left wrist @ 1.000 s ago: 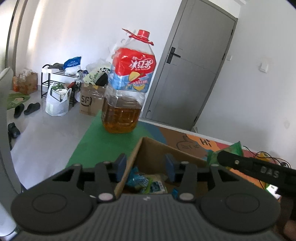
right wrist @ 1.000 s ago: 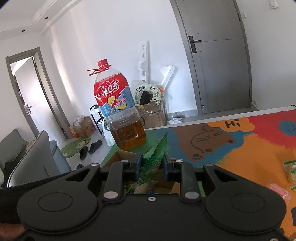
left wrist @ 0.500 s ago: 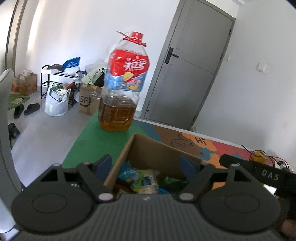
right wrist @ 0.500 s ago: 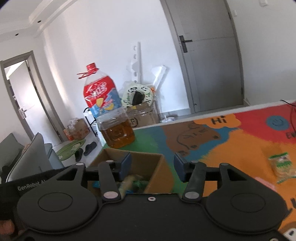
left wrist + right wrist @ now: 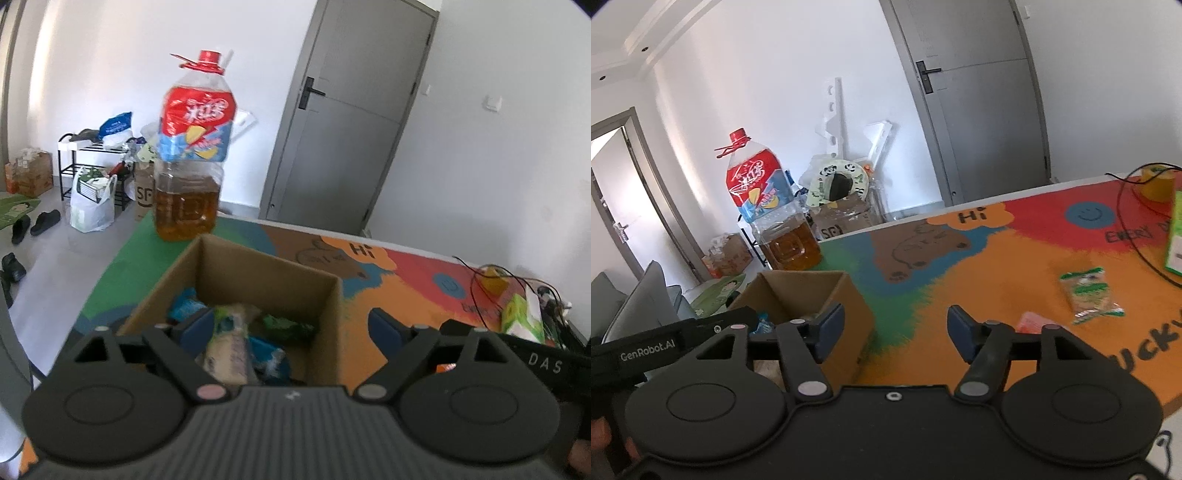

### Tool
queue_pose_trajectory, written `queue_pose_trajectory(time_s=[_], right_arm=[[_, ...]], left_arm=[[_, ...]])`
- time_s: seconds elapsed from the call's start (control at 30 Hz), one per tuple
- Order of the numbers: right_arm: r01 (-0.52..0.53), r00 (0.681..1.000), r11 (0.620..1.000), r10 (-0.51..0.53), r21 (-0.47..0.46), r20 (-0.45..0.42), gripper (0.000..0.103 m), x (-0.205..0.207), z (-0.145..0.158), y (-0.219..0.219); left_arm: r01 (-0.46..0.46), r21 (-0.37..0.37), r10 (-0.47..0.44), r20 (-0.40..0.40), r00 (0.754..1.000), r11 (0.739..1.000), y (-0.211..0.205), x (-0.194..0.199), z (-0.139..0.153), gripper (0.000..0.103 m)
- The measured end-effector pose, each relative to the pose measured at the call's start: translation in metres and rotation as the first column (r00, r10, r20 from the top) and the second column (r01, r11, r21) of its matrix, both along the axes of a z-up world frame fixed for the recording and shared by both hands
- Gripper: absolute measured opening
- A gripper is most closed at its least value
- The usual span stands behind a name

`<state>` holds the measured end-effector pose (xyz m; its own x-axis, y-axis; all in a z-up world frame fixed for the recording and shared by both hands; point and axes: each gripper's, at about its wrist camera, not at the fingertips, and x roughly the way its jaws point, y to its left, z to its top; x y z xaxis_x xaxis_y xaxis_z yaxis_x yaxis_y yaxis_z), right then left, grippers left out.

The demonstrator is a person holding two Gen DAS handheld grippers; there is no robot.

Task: Organize snacks
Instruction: 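Move both tools back over the last two snacks on the mat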

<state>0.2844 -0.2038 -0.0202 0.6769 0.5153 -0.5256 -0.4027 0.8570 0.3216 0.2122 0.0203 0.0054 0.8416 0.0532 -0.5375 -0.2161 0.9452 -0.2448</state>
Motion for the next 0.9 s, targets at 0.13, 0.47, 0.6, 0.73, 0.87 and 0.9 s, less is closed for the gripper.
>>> queue_pose_trajectory(time_s=[0.13,0.47,0.6,0.73,0.87,0.9], right_arm=[[0.005,1.0,1.0,-0.005,-0.005,-0.001,0.071,-0.007,0.001,-0.015],[0.067,0.998,0.998,-0.068,0.016,0.004,0.101,-0.015,-0.002,-0.06],[0.098,0.995,0.994,-0.097,0.038,-0.016,0.103,-0.011,-0.006,-0.08],[0.14,0.99,0.988,-0.139,0.061,-0.021,0.103,-0.007,-0.01,-0.099],[0.171,0.985,0.983,-0.17,0.069,-0.025,0.103,-0.002,-0.015,-0.112],[0.177,0.984,0.982,-0.176,0.07,-0.026,0.103,0.0,-0.016,-0.115]], left_arm=[[0.015,0.003,-0.015,-0.016,1.0,1.0,-0.015,-0.004,-0.001,0.091],[0.047,0.026,-0.046,-0.045,0.998,0.999,-0.053,-0.008,-0.007,0.096],[0.058,0.039,-0.056,-0.046,0.997,0.998,-0.069,-0.004,-0.009,0.096],[0.076,0.04,-0.074,-0.045,0.996,0.996,-0.084,0.006,-0.009,0.096],[0.1,0.038,-0.098,-0.041,0.994,0.994,-0.1,0.016,-0.01,0.096],[0.104,0.037,-0.102,-0.041,0.994,0.994,-0.103,0.02,-0.01,0.096]])
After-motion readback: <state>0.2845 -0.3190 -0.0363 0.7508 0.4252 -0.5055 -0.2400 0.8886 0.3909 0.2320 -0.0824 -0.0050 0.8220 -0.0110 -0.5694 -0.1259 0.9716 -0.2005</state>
